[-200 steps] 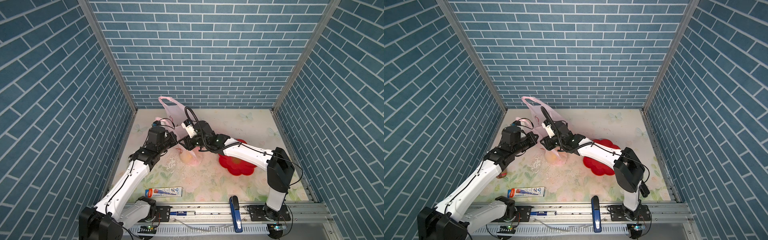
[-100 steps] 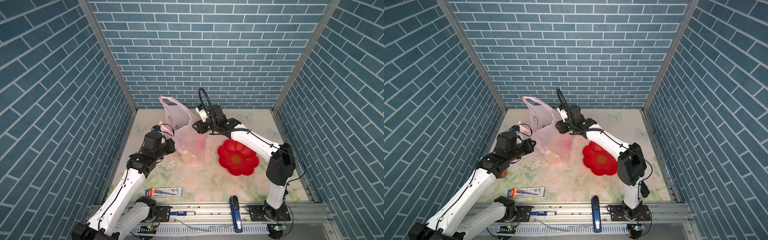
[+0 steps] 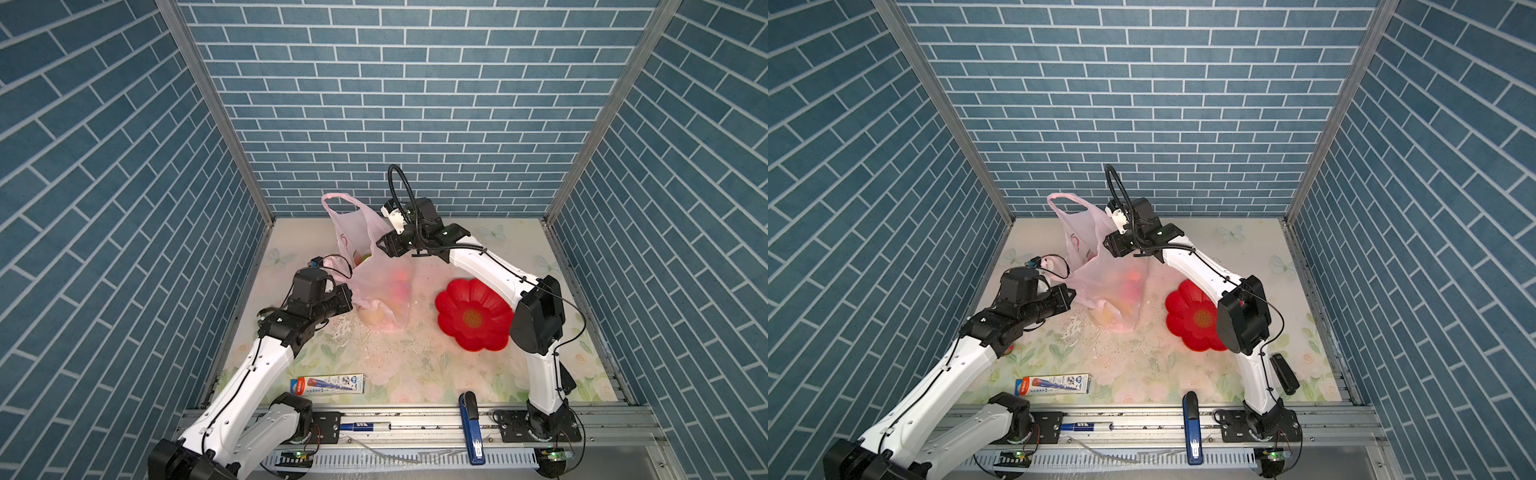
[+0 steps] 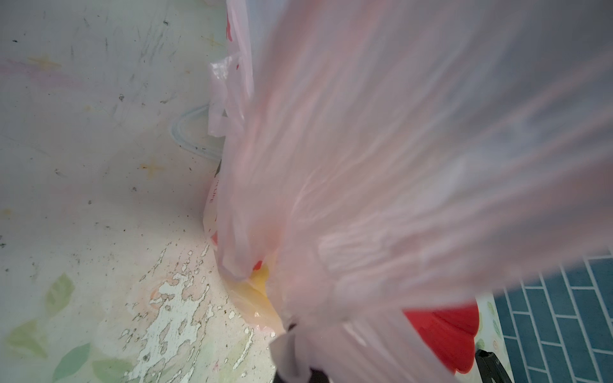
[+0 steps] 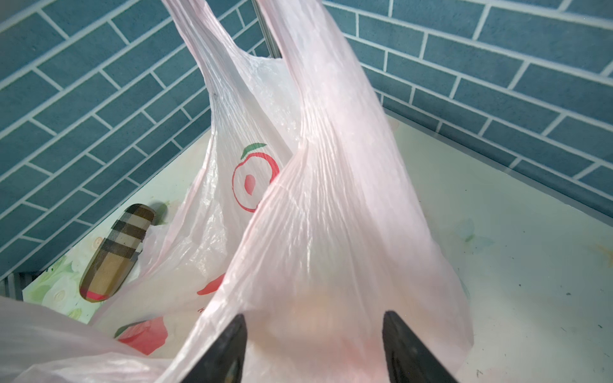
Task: Take fruits out of the plastic bag
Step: Pick up the plastic bag from the top-center of the table.
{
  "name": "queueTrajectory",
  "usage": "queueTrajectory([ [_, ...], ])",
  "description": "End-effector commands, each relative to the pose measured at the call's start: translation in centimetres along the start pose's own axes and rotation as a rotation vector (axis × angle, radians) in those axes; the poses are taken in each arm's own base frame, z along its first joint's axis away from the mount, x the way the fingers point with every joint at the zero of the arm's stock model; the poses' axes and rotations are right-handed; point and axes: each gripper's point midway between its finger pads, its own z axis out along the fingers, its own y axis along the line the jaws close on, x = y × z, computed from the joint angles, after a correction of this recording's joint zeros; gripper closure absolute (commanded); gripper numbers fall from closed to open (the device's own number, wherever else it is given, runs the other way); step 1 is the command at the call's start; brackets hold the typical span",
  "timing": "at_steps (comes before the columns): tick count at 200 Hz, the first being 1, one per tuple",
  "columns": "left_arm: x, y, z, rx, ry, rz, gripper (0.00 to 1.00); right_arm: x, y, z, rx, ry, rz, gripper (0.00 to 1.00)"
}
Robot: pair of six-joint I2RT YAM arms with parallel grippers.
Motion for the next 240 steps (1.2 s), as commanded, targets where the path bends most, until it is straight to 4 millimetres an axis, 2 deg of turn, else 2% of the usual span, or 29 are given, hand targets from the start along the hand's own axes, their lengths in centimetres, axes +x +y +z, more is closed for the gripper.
queueTrajectory([
  [1, 0.5, -0.2, 0.5, 0.017, 0.015, 0.011, 1.0, -1.8, 0.9, -0.7, -0.042, -0.029, -0.058, 0.34],
  [50, 0.9, -0.2, 0.2, 0.018, 0.018, 0.013, 1.0, -3.2, 1.0, -0.6, -0.047, -0.058, -0.076, 0.32],
  [98, 2.1, -0.4, 0.0, 0.031, 0.028, 0.012, 1.0, -4.5, -0.1, 0.7, -0.008, -0.085, -0.149, 0.29],
  [102, 2.2, -0.4, -0.1, 0.03, 0.028, 0.014, 1.0, -3.5, -0.5, 2.0, -0.011, -0.059, -0.146, 0.29],
  [120, 2.6, -0.2, -0.1, 0.026, 0.033, 0.014, 1.0, -3.2, -0.9, 3.1, -0.023, -0.044, -0.152, 0.29],
  [167, 2.9, -0.4, -0.4, 0.029, 0.041, 0.029, 1.0, -3.4, -2.5, 5.1, 0.001, -0.051, -0.164, 0.28],
  [199, 3.1, -0.3, -0.6, 0.022, 0.043, 0.029, 1.0, -4.0, -4.3, 6.1, 0.058, -0.081, -0.168, 0.28],
  [219, 2.7, -0.3, -1.2, -0.003, 0.042, 0.032, 1.0, -4.3, -5.2, 6.6, 0.063, -0.106, -0.134, 0.36],
  [240, 2.1, -0.4, -2.2, -0.028, 0.01, 0.044, 1.0, -4.4, -5.7, 6.8, 0.055, -0.116, -0.112, 0.62],
])
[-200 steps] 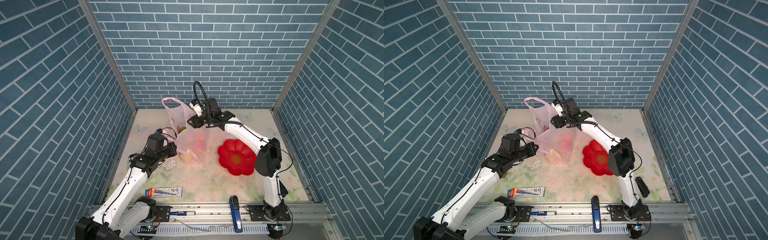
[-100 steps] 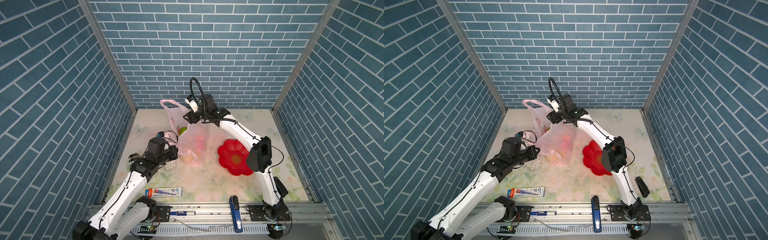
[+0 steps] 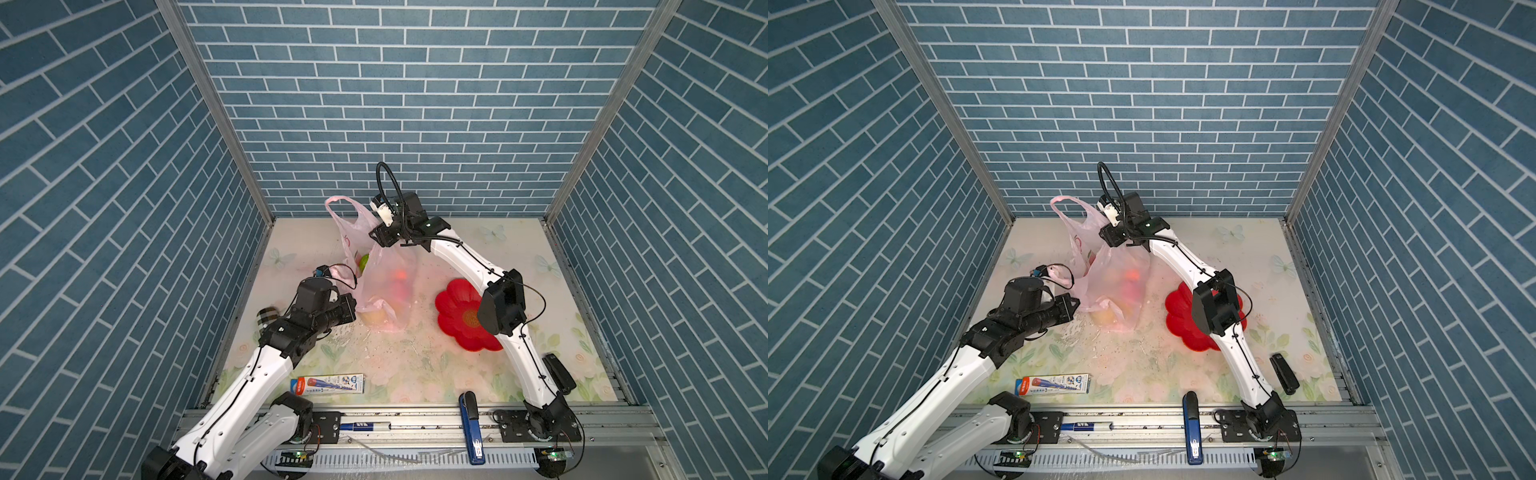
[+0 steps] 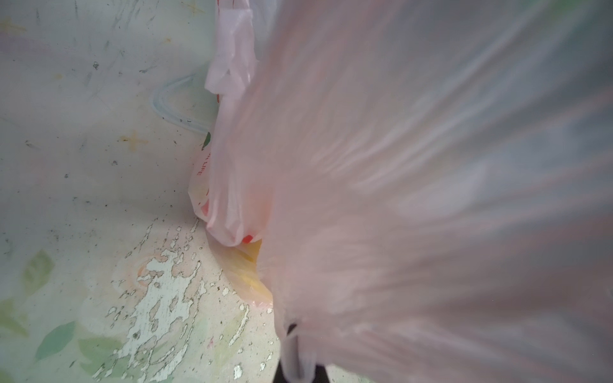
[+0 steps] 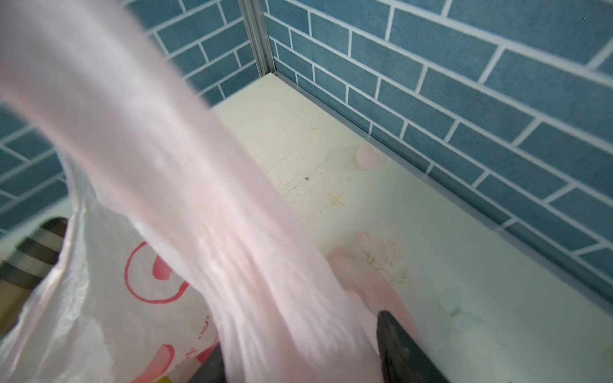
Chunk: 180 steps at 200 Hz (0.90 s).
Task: Take fruits out of the plastic bag
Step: Pick up the plastic bag from the top-center of the table.
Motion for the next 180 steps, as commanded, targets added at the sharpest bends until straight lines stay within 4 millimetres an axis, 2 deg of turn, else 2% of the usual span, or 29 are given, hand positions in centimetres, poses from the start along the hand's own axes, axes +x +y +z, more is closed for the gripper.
queueTrajectory([
  [1, -0.5, 0.0, -1.5, -0.04, -0.025, 0.012, 1.0, -1.9, -1.5, -0.1, 0.023, -0.069, -0.006, 0.63],
  [13, -0.9, -0.1, -2.1, -0.045, -0.04, 0.008, 1.0, -1.9, -1.7, -0.1, 0.03, -0.071, -0.004, 0.75],
  [32, -1.2, 0.0, -2.6, -0.052, -0.058, 0.005, 1.0, -2.2, -1.6, -0.3, 0.017, -0.077, 0.008, 0.87],
  [73, -2.6, -0.1, -3.2, -0.097, -0.074, 0.038, 1.0, -3.5, -0.3, -2.4, -0.028, -0.103, 0.044, 1.0],
  [118, -6.1, -1.3, -3.4, -0.152, -0.105, 0.113, 1.0, -4.1, 0.0, -6.2, 0.006, -0.089, 0.043, 1.0],
  [132, -7.2, -1.6, -3.4, -0.167, -0.113, 0.133, 1.0, -3.3, -0.1, -6.7, 0.02, -0.066, 0.052, 1.0],
  [134, -7.4, -1.7, -3.4, -0.168, -0.114, 0.137, 1.0, -4.0, 0.1, -7.7, 0.022, -0.083, 0.046, 1.0],
  [139, -7.8, -1.8, -3.4, -0.172, -0.118, 0.146, 1.0, -4.2, 0.3, -8.4, 0.025, -0.087, 0.046, 1.0],
  [180, -10.8, -2.4, -3.9, -0.204, -0.152, 0.197, 1.0, -2.7, 1.0, -10.7, 0.036, -0.064, 0.066, 1.0],
])
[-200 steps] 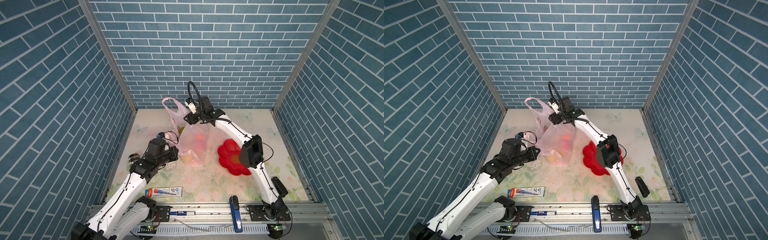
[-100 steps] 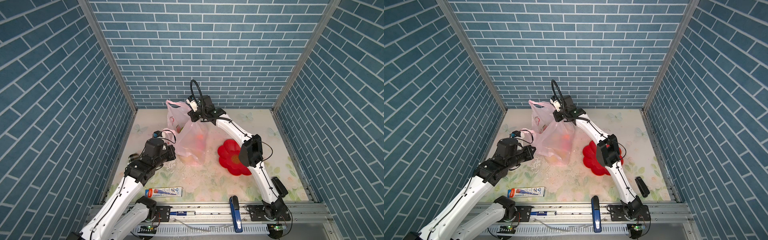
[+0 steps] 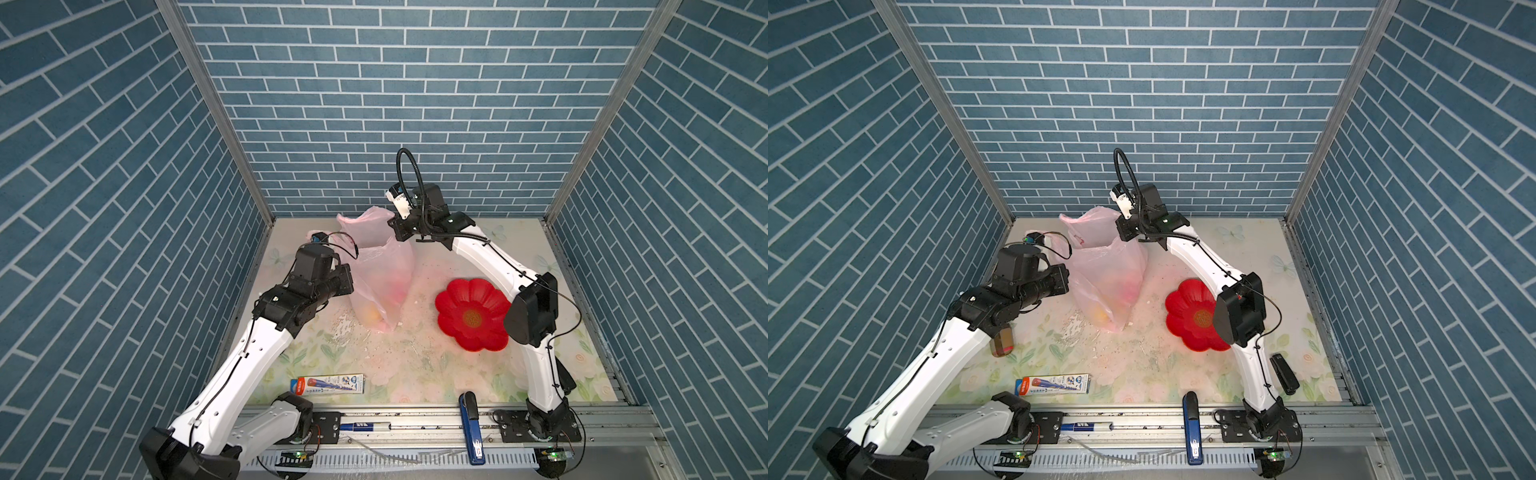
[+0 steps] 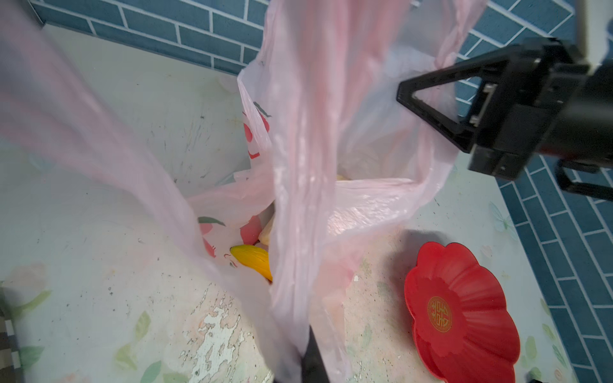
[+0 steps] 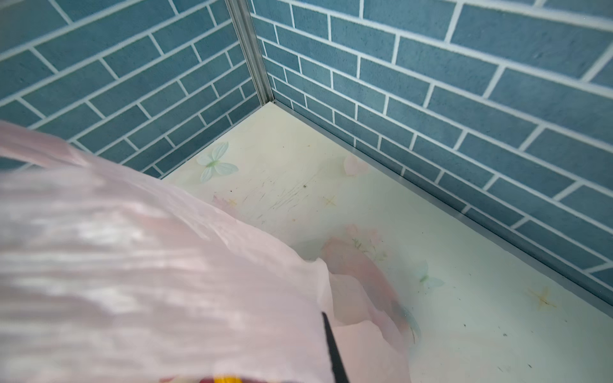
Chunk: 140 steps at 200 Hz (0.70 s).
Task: Take fruits out of the plastic bag
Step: Pick up the plastic bag from the top-center of the table.
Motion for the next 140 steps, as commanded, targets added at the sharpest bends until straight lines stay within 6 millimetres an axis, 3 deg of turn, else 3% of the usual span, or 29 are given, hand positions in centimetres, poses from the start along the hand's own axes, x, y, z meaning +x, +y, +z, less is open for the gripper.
queueTrajectory([
  [1, -1.8, 0.6, -0.5, -0.048, -0.027, 0.061, 1.0, -0.2, 0.3, -2.0, 0.016, -0.018, 0.025, 1.0],
  [36, -4.4, 2.0, -0.4, -0.093, -0.057, 0.068, 1.0, 1.7, 1.5, -2.8, 0.018, 0.013, 0.038, 1.0],
  [81, -7.7, 2.5, 1.8, -0.088, -0.066, 0.047, 1.0, 3.9, 2.7, -3.3, 0.029, 0.023, 0.105, 1.0],
  [140, -11.7, 1.9, 6.7, -0.063, -0.047, 0.047, 1.0, 3.2, 2.0, -4.4, 0.076, -0.043, 0.178, 1.0],
])
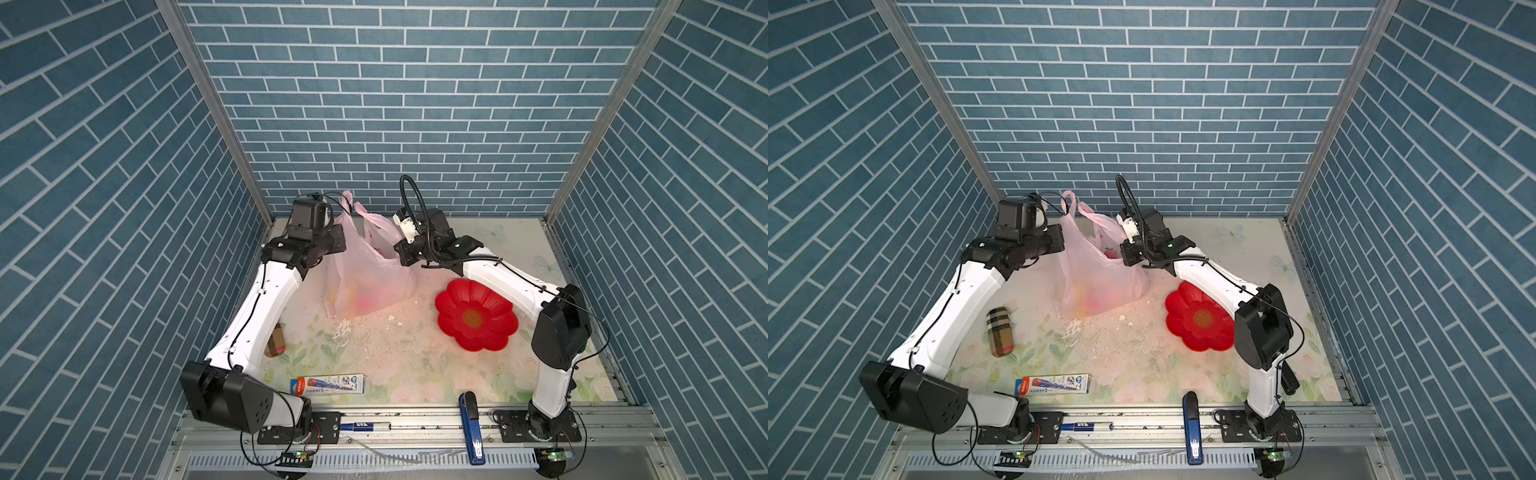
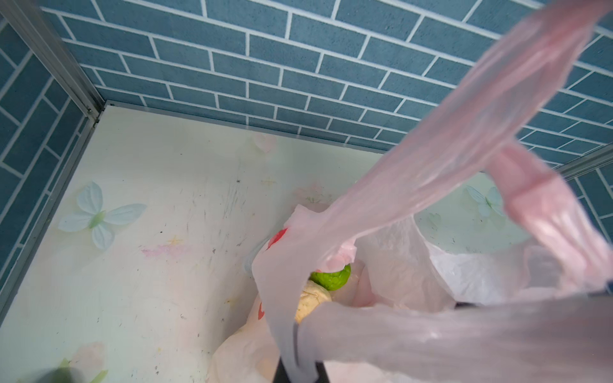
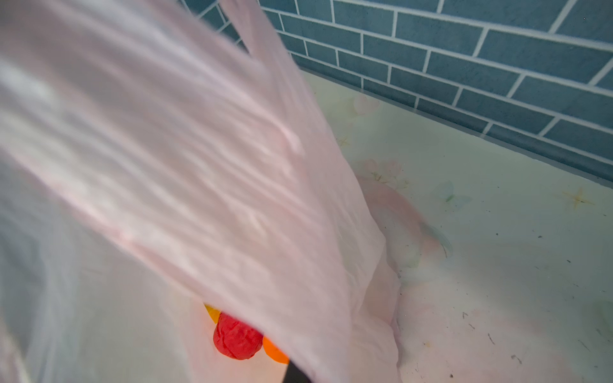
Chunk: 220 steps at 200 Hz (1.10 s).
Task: Take fruits out of the plastic bag
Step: Pick up the plastic bag from the top-center of the table, then place the plastic bag at the top-center of the table.
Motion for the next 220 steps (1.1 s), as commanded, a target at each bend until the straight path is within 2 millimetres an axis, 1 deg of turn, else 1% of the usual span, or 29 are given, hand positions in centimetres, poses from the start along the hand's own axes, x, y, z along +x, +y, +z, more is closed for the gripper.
queueTrajectory([
  [1, -2.2, -0.5, 1.2, 0.033, -0.025, 0.009, 1.0, -3.0, -0.2, -2.1, 0.036, -0.11, 0.031, 1.0],
  [31, -4.5, -0.9, 3.2, 0.064, -0.031, -0.005, 1.0, -4.6, -0.2, -2.7, 0.044, -0.143, -0.003, 1.0],
  [55, -6.1, -1.7, 4.5, 0.091, -0.04, 0.002, 1.0, -5.4, -0.2, -2.6, 0.044, -0.157, -0.009, 1.0],
  [73, -6.7, -2.0, 5.3, 0.105, -0.036, 0.0, 1.0, -5.4, -0.3, -2.4, 0.044, -0.158, -0.002, 1.0],
  [93, -6.2, -2.1, 5.9, 0.113, -0.018, -0.005, 1.0, -4.7, -0.3, -2.3, 0.04, -0.162, 0.021, 1.0],
  [114, -4.5, -2.1, 5.7, 0.135, 0.013, -0.03, 1.0, -3.0, -0.6, -2.0, 0.042, -0.143, 0.054, 1.0],
  [127, -3.4, -1.9, 5.2, 0.136, 0.017, -0.045, 1.0, -1.9, -0.8, -1.6, 0.039, -0.126, 0.076, 1.0],
  [147, -1.1, -1.4, 4.5, 0.142, 0.046, -0.068, 1.0, 0.0, -1.0, -1.4, 0.042, -0.095, 0.109, 1.0],
  [157, 0.4, -1.3, 4.2, 0.155, 0.068, -0.081, 1.0, 0.8, -1.1, -1.4, 0.044, -0.087, 0.126, 1.0],
  [176, 2.8, -0.9, 3.1, 0.162, 0.094, -0.097, 1.0, 2.1, -1.1, -1.5, 0.044, -0.076, 0.161, 1.0],
  [197, 5.2, -0.6, 1.3, 0.171, 0.114, -0.113, 1.0, 3.3, -1.1, -1.4, 0.043, -0.064, 0.191, 1.0],
  [220, 7.9, -0.8, -0.4, 0.184, 0.139, -0.114, 1.0, 4.4, -0.6, -1.3, 0.037, -0.039, 0.208, 1.0],
])
